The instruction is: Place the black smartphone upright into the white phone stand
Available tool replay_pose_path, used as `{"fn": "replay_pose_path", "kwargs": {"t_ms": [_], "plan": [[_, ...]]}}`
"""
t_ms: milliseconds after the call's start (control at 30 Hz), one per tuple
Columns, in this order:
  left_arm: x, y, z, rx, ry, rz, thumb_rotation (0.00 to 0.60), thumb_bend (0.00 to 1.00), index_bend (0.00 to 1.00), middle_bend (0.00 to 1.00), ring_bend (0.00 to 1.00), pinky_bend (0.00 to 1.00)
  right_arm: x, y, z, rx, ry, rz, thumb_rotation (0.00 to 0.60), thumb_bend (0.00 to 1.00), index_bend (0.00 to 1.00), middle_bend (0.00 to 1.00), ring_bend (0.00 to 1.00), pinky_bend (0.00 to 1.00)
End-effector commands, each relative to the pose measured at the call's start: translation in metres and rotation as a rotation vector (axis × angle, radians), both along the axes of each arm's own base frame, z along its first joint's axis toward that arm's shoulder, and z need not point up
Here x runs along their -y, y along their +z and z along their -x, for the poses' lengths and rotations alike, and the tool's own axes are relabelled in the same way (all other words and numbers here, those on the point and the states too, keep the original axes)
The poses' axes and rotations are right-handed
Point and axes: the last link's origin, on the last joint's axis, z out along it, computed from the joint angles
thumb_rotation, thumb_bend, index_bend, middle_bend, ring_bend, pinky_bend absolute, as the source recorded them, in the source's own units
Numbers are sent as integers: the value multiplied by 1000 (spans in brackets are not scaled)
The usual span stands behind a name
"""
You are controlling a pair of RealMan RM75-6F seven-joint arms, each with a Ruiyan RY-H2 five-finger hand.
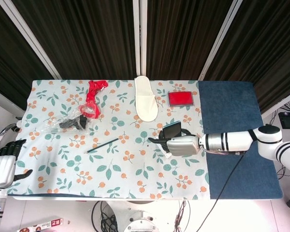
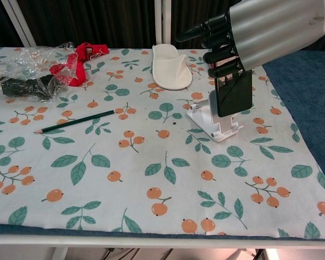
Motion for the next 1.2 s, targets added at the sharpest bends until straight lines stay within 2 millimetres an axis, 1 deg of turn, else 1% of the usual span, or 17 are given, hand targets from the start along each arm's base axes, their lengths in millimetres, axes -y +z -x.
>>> {"fn": "replay_pose_path", "kwargs": {"t_ms": [33,133,300,433,867,1200], "plan": [[1,0,1,1,-5,-8,600,0,128,157,133,234,2,-4,0,1,4,3,600,345,597,375,327,0],[1,1,2,-3,-13,-26,600,0,123,157,133,234,2,-8,-1,2,11,0,600,379,596,375,327,0],[3,5,1,-14,-28,-52,600,0,121,157,133,234,3,-14,0,-4,9,-8,600,389,595,370,320,0],[4,6,2,-17,-25,-57,600,0,122,157,133,234,2,-19,4,-13,5,-16,600,434,594,365,311,0],[8,9,5,-38,-16,-63,600,0,122,157,133,233,1,-29,15,-38,-8,-31,600,442,595,341,275,0],[9,11,8,-47,-7,-66,600,0,122,157,133,234,2,-36,18,-42,-13,-41,600,457,594,327,253,0]]}}
